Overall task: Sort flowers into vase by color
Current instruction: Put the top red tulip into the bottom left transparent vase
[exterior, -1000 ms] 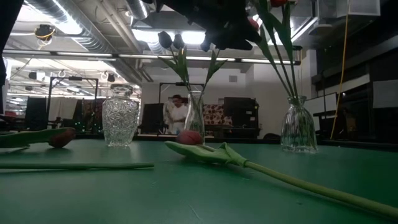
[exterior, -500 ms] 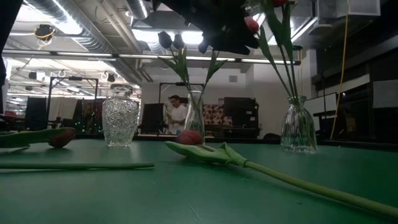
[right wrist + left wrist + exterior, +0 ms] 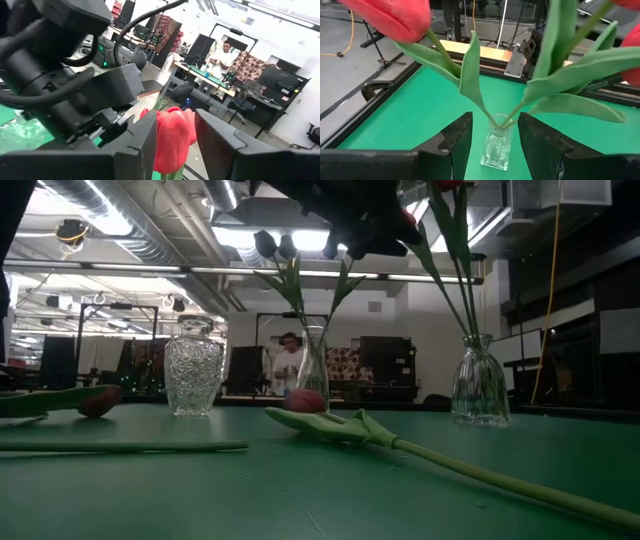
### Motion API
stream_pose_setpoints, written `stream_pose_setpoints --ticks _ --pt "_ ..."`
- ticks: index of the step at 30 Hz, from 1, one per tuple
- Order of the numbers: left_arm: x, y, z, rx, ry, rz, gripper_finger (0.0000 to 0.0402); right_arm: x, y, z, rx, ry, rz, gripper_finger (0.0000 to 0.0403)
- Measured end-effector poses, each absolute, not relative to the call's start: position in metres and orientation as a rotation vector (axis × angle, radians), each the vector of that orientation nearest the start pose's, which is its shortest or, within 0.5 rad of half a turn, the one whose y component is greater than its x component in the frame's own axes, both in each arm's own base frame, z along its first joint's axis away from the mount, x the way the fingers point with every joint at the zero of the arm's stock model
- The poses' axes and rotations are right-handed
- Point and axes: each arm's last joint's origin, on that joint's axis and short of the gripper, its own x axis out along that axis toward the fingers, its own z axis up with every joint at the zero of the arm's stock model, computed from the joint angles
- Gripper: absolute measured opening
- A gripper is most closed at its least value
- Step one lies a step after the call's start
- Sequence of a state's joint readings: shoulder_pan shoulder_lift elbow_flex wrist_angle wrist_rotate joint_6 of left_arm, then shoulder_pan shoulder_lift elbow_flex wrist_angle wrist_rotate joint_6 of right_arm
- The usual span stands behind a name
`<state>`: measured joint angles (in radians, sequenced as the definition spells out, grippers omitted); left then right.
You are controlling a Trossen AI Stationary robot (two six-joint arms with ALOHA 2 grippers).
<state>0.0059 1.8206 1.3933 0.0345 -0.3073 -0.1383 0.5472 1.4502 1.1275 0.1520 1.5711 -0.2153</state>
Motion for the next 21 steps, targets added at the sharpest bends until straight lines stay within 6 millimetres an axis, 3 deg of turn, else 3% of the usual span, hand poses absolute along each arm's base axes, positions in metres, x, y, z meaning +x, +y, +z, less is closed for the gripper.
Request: stream_pose_setpoints --ticks 9,16,21 --pt "0.412 -0.004 0.284 -0.048 0.404 0.29 0.0157 0.277 0.117 0.336 -0.335 0.2 -1.053 0.0131" --pt "0.4 -0.007 0.299 -0.043 0.415 0.286 0.0157 0.249 0.102 0.346 -0.25 0.164 -1.017 0.0131" --pt "0.397 -0.011 0.304 -0.043 0.402 0.274 0.0157 0.233 0.085 0.337 -0.147 0.206 -0.949 0.0131"
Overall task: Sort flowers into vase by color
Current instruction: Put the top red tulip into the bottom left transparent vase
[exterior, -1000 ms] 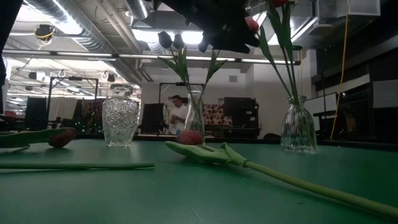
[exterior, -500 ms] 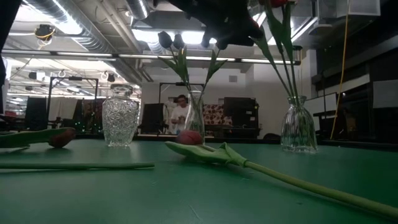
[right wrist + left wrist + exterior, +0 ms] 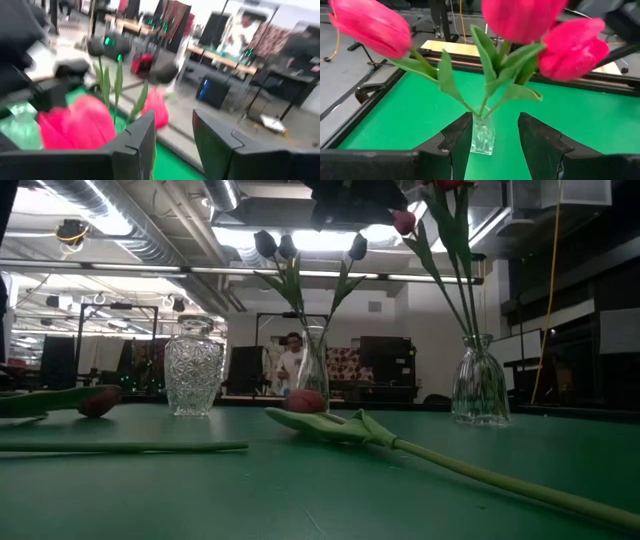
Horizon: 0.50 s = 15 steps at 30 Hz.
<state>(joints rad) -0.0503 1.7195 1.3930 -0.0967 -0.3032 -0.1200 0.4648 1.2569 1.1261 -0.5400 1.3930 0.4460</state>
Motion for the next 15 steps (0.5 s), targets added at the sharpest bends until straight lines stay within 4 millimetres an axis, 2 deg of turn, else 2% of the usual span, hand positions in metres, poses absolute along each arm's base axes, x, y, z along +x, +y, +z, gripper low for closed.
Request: stream_pose_setpoints --ticks 4,8,15 --pt "0.397 -0.013 0.303 -0.04 0.408 0.272 0.0157 0.228 0.075 0.327 -0.108 0.268 -0.944 0.0131" --pt "0.392 -0.019 0.305 -0.032 0.432 0.257 0.0157 0.214 0.071 0.329 -0.089 0.279 -0.946 0.0131" --pt "0.361 -0.034 0.338 -0.042 0.433 0.138 0.0157 0.159 0.058 0.344 0.033 0.29 -0.883 0.0131"
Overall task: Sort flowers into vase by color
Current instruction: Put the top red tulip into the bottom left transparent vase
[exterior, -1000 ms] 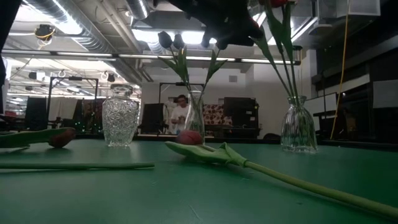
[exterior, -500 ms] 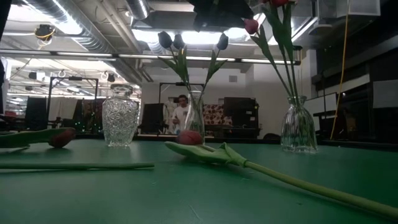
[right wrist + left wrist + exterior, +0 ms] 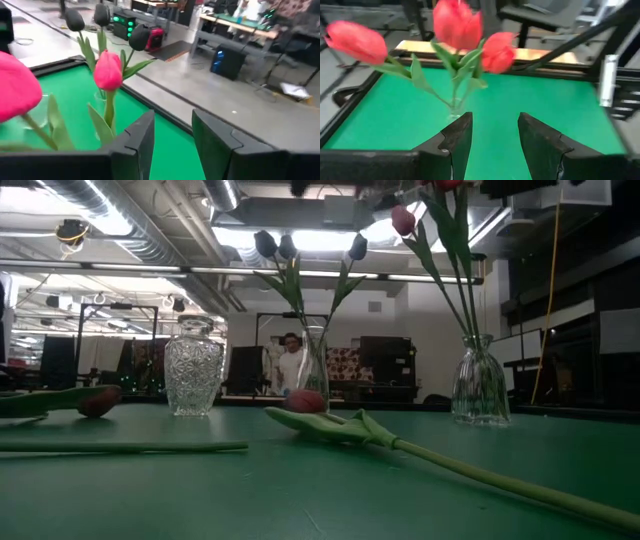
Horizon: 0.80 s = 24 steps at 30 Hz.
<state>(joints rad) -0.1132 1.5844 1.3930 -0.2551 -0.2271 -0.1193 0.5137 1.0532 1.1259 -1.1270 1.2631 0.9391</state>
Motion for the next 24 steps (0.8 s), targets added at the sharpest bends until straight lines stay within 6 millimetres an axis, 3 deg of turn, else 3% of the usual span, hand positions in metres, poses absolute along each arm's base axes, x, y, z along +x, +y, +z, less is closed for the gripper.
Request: stream_pose_setpoints --ticks 6,11,18,24 --pt "0.309 -0.055 0.381 -0.056 0.376 -0.001 0.0157 0.117 0.056 0.353 0.134 0.241 -0.757 0.0131" --pt "0.266 -0.095 0.386 -0.123 0.349 -0.157 0.0157 0.099 0.058 0.345 0.175 0.225 -0.634 0.0131" --pt "0.231 -0.153 0.336 -0.133 0.438 0.036 0.0157 0.098 0.063 0.321 0.178 0.243 -0.624 0.0131" --pt "0.203 -0.163 0.293 -0.339 0.417 0.342 0.0157 0.1 0.064 0.31 0.198 0.256 -0.629 0.0131"
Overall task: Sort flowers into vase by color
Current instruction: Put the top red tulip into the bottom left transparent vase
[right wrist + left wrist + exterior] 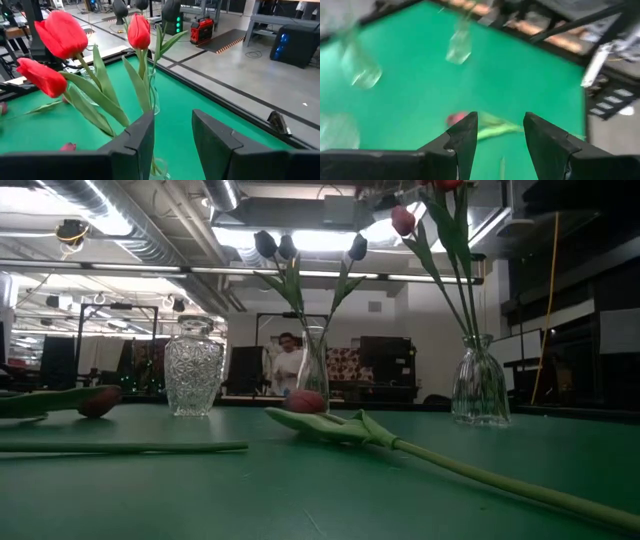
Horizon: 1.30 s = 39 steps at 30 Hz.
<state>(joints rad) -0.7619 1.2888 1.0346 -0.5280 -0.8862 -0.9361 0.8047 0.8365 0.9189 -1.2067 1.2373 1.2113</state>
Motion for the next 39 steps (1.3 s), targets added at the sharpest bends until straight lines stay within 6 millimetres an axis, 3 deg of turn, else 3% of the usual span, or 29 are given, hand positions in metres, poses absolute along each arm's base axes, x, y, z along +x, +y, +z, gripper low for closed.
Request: stream_pose_setpoints --ticks 8,12,17,22,31,39 --pt "0.182 -0.152 0.244 -0.497 0.554 0.498 0.0157 0.101 0.066 0.307 0.212 0.276 -0.617 0.0131" --pt "0.175 -0.145 0.224 -0.584 0.719 0.539 0.0157 0.102 0.067 0.307 0.233 0.294 -0.602 0.0131" --pt "0.165 -0.138 0.209 -0.707 0.844 0.648 0.0157 0.102 0.068 0.306 0.236 0.308 -0.594 0.0131" --pt "0.156 -0.133 0.206 -0.739 0.873 0.762 0.0157 0.103 0.068 0.306 0.239 0.308 -0.593 0.0131" --pt "0.161 -0.142 0.176 -0.681 1.031 0.891 0.0157 0.104 0.069 0.307 0.256 0.308 -0.586 0.0131" --pt "0.169 -0.149 0.153 -0.642 1.049 0.958 0.0157 0.104 0.069 0.307 0.257 0.31 -0.585 0.0131"
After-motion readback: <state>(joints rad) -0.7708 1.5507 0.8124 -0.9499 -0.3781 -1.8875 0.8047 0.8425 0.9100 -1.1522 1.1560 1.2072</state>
